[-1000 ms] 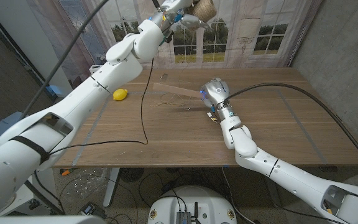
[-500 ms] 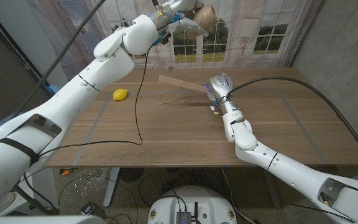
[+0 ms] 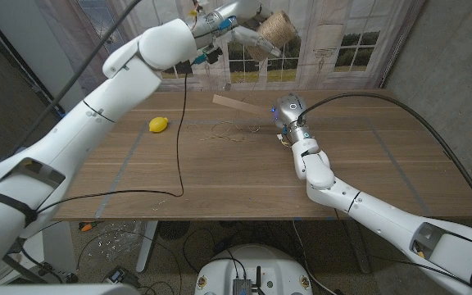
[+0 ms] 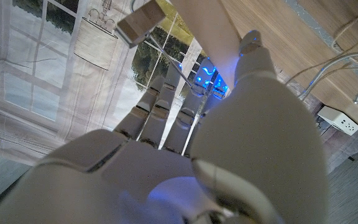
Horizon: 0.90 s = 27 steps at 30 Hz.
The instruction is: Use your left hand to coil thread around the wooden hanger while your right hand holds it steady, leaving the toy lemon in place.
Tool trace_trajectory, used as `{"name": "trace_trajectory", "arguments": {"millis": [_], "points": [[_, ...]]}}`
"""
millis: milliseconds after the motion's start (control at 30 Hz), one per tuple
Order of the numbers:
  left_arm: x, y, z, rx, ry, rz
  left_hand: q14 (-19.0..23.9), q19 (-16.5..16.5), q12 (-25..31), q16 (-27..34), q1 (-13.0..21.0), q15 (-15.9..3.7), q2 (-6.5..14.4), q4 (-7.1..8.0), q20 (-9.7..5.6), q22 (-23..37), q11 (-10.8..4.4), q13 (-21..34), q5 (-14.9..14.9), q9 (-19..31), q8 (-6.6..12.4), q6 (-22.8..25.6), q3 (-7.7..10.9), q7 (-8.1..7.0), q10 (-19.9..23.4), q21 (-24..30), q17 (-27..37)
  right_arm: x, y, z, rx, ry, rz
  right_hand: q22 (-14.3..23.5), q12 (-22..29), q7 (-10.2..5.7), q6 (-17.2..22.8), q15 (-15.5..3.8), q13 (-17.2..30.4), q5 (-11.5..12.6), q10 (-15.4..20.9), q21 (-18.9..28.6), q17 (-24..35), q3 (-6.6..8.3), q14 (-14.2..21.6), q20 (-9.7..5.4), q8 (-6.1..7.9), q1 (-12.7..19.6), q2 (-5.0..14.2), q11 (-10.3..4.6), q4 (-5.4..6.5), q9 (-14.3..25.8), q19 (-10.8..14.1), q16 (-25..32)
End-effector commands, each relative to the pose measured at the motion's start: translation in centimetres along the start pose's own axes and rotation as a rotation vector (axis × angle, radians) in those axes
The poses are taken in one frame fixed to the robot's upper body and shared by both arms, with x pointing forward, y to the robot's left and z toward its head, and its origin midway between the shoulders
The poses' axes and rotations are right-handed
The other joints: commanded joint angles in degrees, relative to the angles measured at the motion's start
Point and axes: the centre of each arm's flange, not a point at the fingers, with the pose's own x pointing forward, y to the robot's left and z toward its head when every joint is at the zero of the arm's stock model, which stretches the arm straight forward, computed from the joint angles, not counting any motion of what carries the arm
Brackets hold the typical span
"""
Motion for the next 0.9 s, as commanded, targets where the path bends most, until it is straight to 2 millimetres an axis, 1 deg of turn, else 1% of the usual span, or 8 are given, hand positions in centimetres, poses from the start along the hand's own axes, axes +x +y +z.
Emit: {"name": "trace_trajectory", "arguments": {"millis": [33, 233, 433, 633, 900], "points": [[-3.0, -1.8, -0.4, -0.172, -0.038, -0.074, 13.58, 1.40, 5.23, -0.15, 6.83, -15.55, 9.48, 1.60, -3.70, 0.07, -7.55, 4.86, -0.09, 0.16, -0.36, 12.62, 11.79, -3.30, 7.98, 0.58, -0.05, 1.6, -0.2, -0.7, 0.033, 0.101, -0.023, 0.16, 0.63, 0.71, 0.96, -9.22, 8.06, 0.40, 1.03, 0.38, 0.16, -0.09, 0.87, -1.03, 0.35, 9.11, 9.60, -0.18, 0.46, 0.17, -0.36, -0.20], [-4.5, -4.2, -2.3, -0.270, -0.015, -0.090, 13.59, 1.42, 5.24, -0.38, 6.81, -15.55, 9.49, 1.54, -3.74, 0.07, -7.60, 4.88, -0.11, 0.34, -0.42, 12.66, 12.00, -3.21, 7.89, 0.66, -0.09, 1.7, -0.6, -1.1, 0.077, 0.175, -0.065, 0.15, 0.66, 0.91, 1.01, -9.19, 7.91, 0.47, 1.26, 0.47, 0.21, -0.10, 1.06, -0.76, 0.33, 9.07, 9.62, -0.27, 0.51, 0.11, -0.25, -0.42], [-6.0, -6.9, -5.2, -0.400, 0.049, -0.092, 13.81, 1.57, 5.28, -0.52, 6.77, -15.57, 9.54, 1.51, -3.77, 0.06, -7.57, 4.81, -0.14, 0.44, -0.55, 12.73, 12.22, -3.05, 8.02, 0.82, -0.08, 1.2, -1.0, -2.0, 0.105, 0.235, -0.107, 0.15, 0.75, 1.03, 1.09, -9.22, 7.90, 0.54, 1.37, 0.53, 0.30, -0.11, 1.33, -0.59, 0.38, 9.06, 9.60, -0.30, 0.53, 0.15, -0.22, -0.62], [-7.2, -9.1, -7.7, -0.526, 0.098, -0.090, 13.71, 1.61, 5.27, -0.90, 6.72, -15.55, 9.57, 1.48, -3.81, 0.06, -7.50, 4.78, -0.17, 0.65, -0.61, 12.79, 12.44, -2.89, 7.97, 0.92, -0.29, 0.5, -1.8, -3.4, 0.133, 0.300, -0.150, 0.15, 0.79, 1.17, 1.09, -9.19, 7.83, 0.60, 1.46, 0.60, 0.40, -0.13, 1.58, -0.46, 0.36, 9.03, 9.58, -0.23, 0.55, 0.15, -0.21, -0.88], [-8.7, -11.3, -10.8, -0.622, 0.179, -0.070, 13.89, 1.78, 5.38, -1.20, 6.69, -15.60, 9.55, 1.38, -3.82, 0.05, -7.34, 4.82, -0.20, 0.74, -0.88, 12.80, 12.73, -2.65, 8.08, 1.11, -0.40, -0.2, -2.8, -5.0, 0.176, 0.382, -0.217, 0.14, 0.89, 1.25, 1.05, -9.13, 7.87, 0.65, 1.51, 0.64, 0.46, -0.19, 1.73, -0.36, 0.32, 8.84, 9.56, -0.22, 0.67, 0.16, -0.27, -1.24]]}}
